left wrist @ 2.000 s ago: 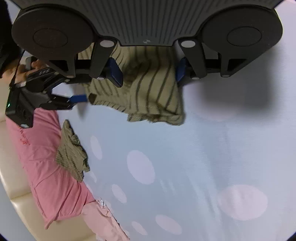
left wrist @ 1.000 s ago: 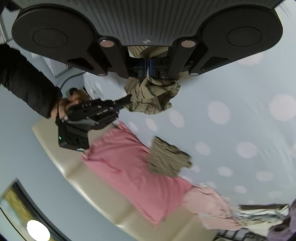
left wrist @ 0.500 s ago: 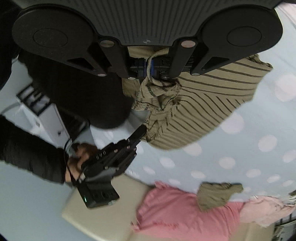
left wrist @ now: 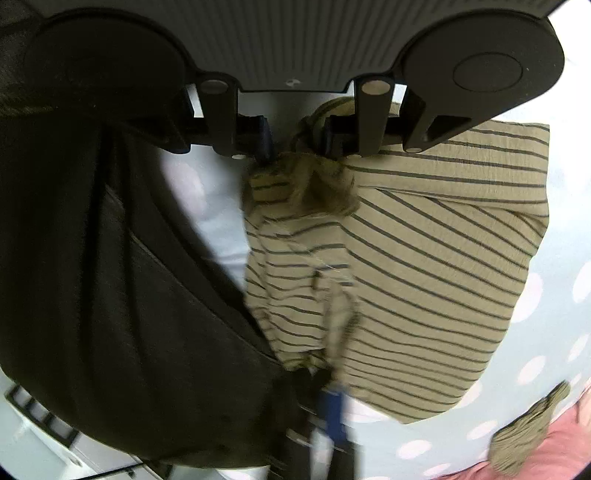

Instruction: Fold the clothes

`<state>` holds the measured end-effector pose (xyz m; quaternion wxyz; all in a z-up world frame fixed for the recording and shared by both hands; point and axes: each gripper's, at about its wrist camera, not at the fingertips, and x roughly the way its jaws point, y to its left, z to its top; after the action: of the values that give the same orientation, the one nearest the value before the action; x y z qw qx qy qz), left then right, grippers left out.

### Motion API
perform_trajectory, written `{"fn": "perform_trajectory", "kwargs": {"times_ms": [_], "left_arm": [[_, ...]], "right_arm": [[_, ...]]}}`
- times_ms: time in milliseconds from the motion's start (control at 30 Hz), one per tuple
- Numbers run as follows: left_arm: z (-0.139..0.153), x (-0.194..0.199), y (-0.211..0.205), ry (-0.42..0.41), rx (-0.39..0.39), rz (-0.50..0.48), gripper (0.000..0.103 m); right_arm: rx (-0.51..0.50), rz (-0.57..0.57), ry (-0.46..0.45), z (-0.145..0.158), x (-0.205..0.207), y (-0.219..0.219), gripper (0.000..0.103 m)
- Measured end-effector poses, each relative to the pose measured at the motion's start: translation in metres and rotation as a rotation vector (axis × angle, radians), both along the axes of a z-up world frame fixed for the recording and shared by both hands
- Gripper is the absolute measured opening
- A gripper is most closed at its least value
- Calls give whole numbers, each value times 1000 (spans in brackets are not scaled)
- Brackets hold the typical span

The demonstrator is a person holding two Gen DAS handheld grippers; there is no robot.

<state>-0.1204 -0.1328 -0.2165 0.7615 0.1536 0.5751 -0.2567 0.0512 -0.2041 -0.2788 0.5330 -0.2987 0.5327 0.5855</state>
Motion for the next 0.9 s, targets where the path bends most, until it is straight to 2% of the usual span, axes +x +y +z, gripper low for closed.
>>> {"fn": "perform_trajectory", "kwargs": {"times_ms": [167,300,400,500,567,600,700,767,833,867,900], "left_arm": [[29,-9,16,15,-93,31,28],[47,-10,45,30,-229,123,33],[50,-7,64,66,-290,200,37],[51,-8,78,76,-319,249,41],[50,-4,93,64,-311,321,42],[49,-3,102,52,-313,376,44],[43,10,137,-8,-356,624,46],[44,16,146,-81,-393,702,48],[45,22,155,-153,-427,777,51],[44,27,155,-164,-410,792,51],[41,28,154,-159,-346,810,51]], "right_arm": [[163,-44,32,36,8,13,35],[209,-17,84,30,-7,39,36],[129,24,82,4,-26,60,36],[-49,65,43,-31,-41,64,36],[-112,100,16,-38,-49,64,36],[-109,93,17,-34,-48,64,36],[-23,16,15,-10,-30,61,38],[55,-38,-23,8,-17,65,39],[118,-111,-85,21,-4,73,50],[129,-156,-122,24,4,79,53],[125,-196,-160,26,13,83,55]]}}
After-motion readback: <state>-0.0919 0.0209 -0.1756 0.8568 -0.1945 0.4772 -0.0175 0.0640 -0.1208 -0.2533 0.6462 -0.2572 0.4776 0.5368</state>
